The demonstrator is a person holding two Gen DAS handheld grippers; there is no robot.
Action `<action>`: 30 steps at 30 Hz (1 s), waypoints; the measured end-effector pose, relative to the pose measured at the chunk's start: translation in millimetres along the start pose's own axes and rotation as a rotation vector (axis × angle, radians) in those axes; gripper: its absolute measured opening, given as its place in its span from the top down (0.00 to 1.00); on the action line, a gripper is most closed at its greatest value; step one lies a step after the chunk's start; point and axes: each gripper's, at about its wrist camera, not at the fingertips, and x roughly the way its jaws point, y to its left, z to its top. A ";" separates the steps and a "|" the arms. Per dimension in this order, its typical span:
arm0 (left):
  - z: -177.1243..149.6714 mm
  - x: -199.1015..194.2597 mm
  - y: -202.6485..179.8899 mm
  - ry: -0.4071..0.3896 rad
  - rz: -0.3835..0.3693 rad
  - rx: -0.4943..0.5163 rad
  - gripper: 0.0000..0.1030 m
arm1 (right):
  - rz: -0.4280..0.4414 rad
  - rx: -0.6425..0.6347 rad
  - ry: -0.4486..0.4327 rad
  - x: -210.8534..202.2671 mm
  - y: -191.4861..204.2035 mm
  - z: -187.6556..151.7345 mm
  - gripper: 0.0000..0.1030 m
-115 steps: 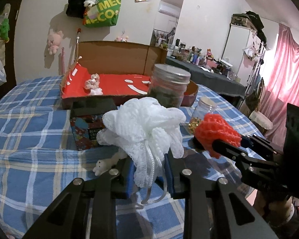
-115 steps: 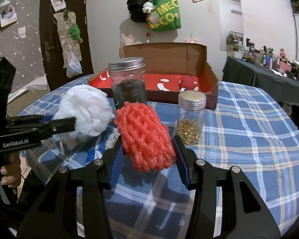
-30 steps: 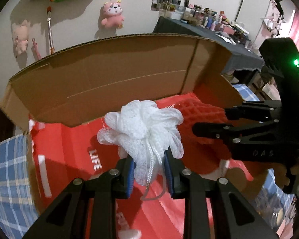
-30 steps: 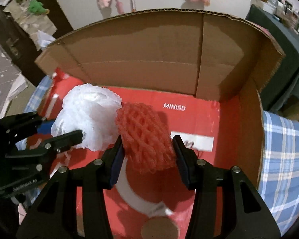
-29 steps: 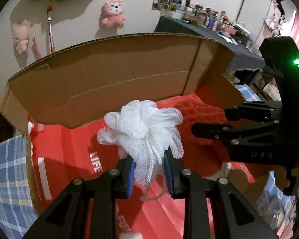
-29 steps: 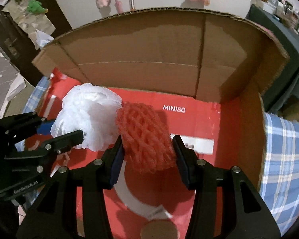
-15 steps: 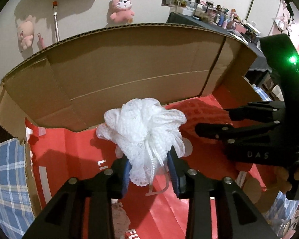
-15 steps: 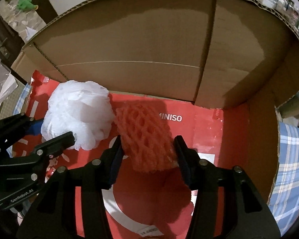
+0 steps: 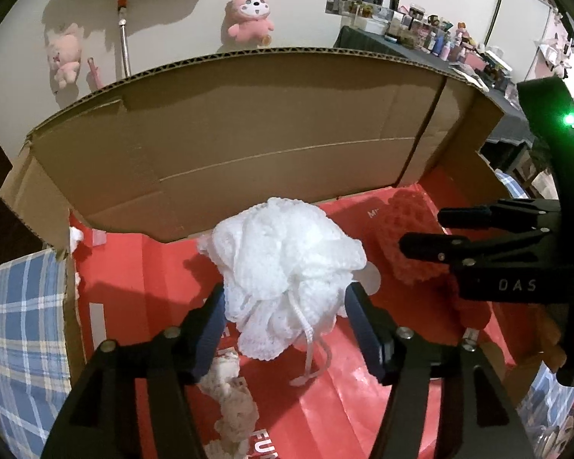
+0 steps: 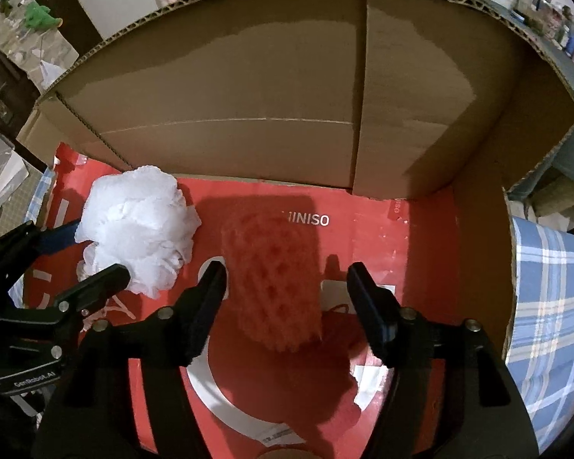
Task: Organize soft objects
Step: 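Open the left tool to drop the bath puff while the right tool releases the foam net, then withdraw both tools from the box back over the remaining items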
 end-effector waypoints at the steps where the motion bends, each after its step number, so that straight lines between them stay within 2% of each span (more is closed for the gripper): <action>1: 0.2 -0.4 -0.5 -0.002 0.003 -0.002 0.36 | -0.002 -0.003 -0.004 -2.0 0.2 -0.3 0.34; 3: -0.3 -3.5 -0.6 -0.014 0.006 -0.009 0.32 | -0.009 -0.009 -0.017 -9.0 -0.7 -4.9 0.34; 7: -1.2 -17.3 -1.0 -0.043 0.014 -0.018 0.30 | -0.011 -0.005 -0.030 -23.4 3.6 -11.3 0.34; 9: -2.7 -28.9 -2.0 -0.068 0.017 -0.026 0.24 | -0.017 -0.008 -0.050 -35.1 8.1 -13.7 0.34; 13: -10.3 -59.8 -6.4 -0.132 0.026 -0.024 0.18 | -0.021 -0.015 -0.103 -64.8 16.4 -25.2 0.32; 15: -15.8 -78.1 -10.4 -0.170 0.037 -0.018 0.14 | -0.023 -0.021 -0.143 -83.3 18.9 -33.6 0.24; 18: -28.1 -111.6 -17.7 -0.248 0.047 -0.013 0.06 | -0.035 -0.039 -0.215 -117.2 30.9 -51.3 0.24; 21: -41.6 -143.2 -23.6 -0.310 0.043 -0.023 0.01 | -0.015 -0.049 -0.287 -156.7 37.6 -70.0 0.22; 26: -71.0 -195.7 -37.4 -0.415 0.049 -0.028 0.00 | -0.029 -0.088 -0.422 -206.8 59.5 -104.9 0.14; 30: -99.6 -229.9 -51.0 -0.486 0.054 -0.012 0.00 | -0.064 -0.123 -0.523 -241.9 74.6 -143.1 0.14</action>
